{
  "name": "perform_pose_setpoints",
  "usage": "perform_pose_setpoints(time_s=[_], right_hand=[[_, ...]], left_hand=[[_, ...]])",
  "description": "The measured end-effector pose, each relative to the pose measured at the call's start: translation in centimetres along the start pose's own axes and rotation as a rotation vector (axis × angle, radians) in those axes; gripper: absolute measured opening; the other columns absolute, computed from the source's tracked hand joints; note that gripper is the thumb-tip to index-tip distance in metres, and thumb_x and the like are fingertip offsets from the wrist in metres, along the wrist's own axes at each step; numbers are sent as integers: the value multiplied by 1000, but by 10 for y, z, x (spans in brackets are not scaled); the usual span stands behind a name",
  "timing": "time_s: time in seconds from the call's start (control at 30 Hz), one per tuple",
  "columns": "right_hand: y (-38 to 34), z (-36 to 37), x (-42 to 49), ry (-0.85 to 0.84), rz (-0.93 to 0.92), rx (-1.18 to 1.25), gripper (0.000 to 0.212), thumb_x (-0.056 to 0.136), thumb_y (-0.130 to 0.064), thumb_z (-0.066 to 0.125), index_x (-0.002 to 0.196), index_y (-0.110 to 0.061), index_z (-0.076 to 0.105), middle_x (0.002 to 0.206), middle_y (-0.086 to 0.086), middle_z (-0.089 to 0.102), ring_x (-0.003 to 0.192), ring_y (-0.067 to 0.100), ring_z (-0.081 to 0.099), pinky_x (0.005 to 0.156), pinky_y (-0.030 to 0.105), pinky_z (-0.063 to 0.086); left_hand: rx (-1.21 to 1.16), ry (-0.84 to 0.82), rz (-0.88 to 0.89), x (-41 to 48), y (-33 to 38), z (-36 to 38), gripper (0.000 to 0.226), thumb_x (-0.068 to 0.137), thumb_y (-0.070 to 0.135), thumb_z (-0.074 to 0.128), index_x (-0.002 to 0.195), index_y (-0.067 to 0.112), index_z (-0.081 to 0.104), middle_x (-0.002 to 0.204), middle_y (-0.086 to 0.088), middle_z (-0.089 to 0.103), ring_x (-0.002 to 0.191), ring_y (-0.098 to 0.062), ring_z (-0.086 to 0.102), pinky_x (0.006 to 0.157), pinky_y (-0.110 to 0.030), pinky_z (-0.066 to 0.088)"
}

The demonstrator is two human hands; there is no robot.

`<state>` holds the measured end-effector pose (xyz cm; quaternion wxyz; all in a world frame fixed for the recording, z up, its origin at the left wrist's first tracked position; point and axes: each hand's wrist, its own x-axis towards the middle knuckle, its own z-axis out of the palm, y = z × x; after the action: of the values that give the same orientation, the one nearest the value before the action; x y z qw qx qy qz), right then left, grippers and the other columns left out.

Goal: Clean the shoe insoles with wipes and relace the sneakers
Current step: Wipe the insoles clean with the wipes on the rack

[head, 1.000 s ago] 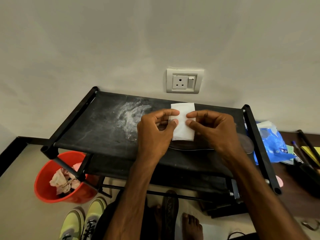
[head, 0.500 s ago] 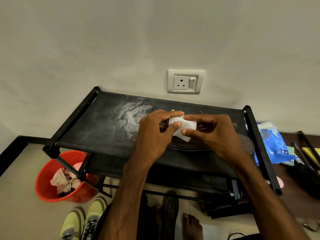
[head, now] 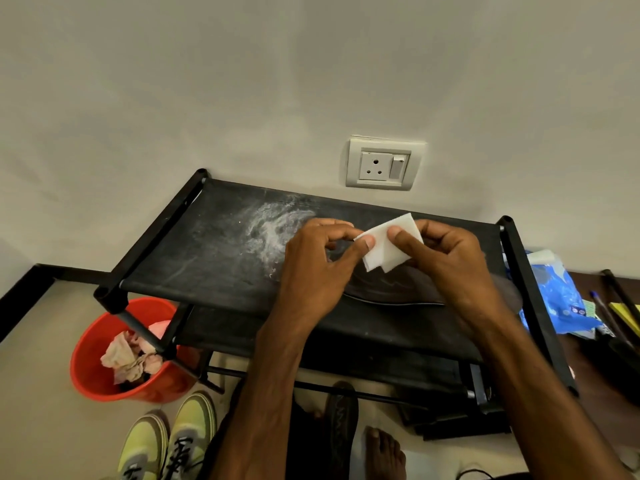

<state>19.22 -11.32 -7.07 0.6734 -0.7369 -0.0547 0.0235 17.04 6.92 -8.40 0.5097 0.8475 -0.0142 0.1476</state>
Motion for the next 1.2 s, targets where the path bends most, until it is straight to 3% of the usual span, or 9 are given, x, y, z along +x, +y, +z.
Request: perform_pose_setpoints(time_s=[0.07,0.17,0.3,0.43,0.7,0.83,0.93,1.03,1.2], right_hand=[[0,10,-1,37,83,138,13,86,-26,73,98,-21,72,91,-2,78,89,17,75,71,34,64],[2,19,4,155,115,186,15,87,-22,76,101,-21,72,90,-3,78,88,16,75,67,34,64],[13,11,23,265,-115,-329,22,84,-26,81,105,-21,76,100,-7,76,89,9,72,75,28,62],[14,13,33,57,-325,-614,20,87,-19,79,106,-25,78,98,-17,72,90,-7,66,75,11,54],[22,32,50,-272,-483,-875,31,80,7,64,95,-14,82,91,3,75,80,18,67,70,38,57],[20,31,47,-379,-553,-922,28,81,-3,70,102,-17,81,96,6,75,82,18,68,70,32,57],[26,28,43,-421,-549,-956,34,78,-3,79,106,-21,81,102,5,74,86,22,70,70,43,60],[27,30,37,-479,-549,-926,39,77,2,79,109,-21,80,105,4,71,89,21,69,71,42,60],[25,26,38,-513,-572,-891,41,74,8,78,105,-20,81,102,4,72,86,19,69,69,40,61]], left_hand=[[-31,-57,-17,-1,0,-1,14,90,34,74,98,24,80,104,13,71,93,7,59,79,-10,46],[51,-92,5,-4,-5,-3,19,88,34,75,106,26,78,111,13,72,108,-1,60,100,-33,48],[363,-198,-101,-10,-10,-18,76,80,49,78,146,29,45,147,7,44,138,-16,28,114,-31,26],[303,-356,-208,-13,-19,-20,113,72,47,86,159,23,17,160,3,30,150,-19,15,123,-44,24],[189,-374,-207,-2,-21,-8,128,69,35,91,160,28,0,153,3,42,146,-20,27,119,-43,30],[171,-400,-208,-1,-25,-8,137,65,36,93,160,28,-5,150,5,44,142,-17,33,119,-42,31],[143,-388,-209,-1,-29,-9,139,63,35,95,160,28,-5,142,11,50,143,-19,35,119,-46,31],[138,-375,-202,-2,-31,-9,140,62,34,96,160,27,-3,134,14,54,145,-25,32,118,-50,31],[151,-359,-193,-2,-27,-11,137,62,32,96,161,22,0,135,14,56,137,-16,37,115,-42,34]])
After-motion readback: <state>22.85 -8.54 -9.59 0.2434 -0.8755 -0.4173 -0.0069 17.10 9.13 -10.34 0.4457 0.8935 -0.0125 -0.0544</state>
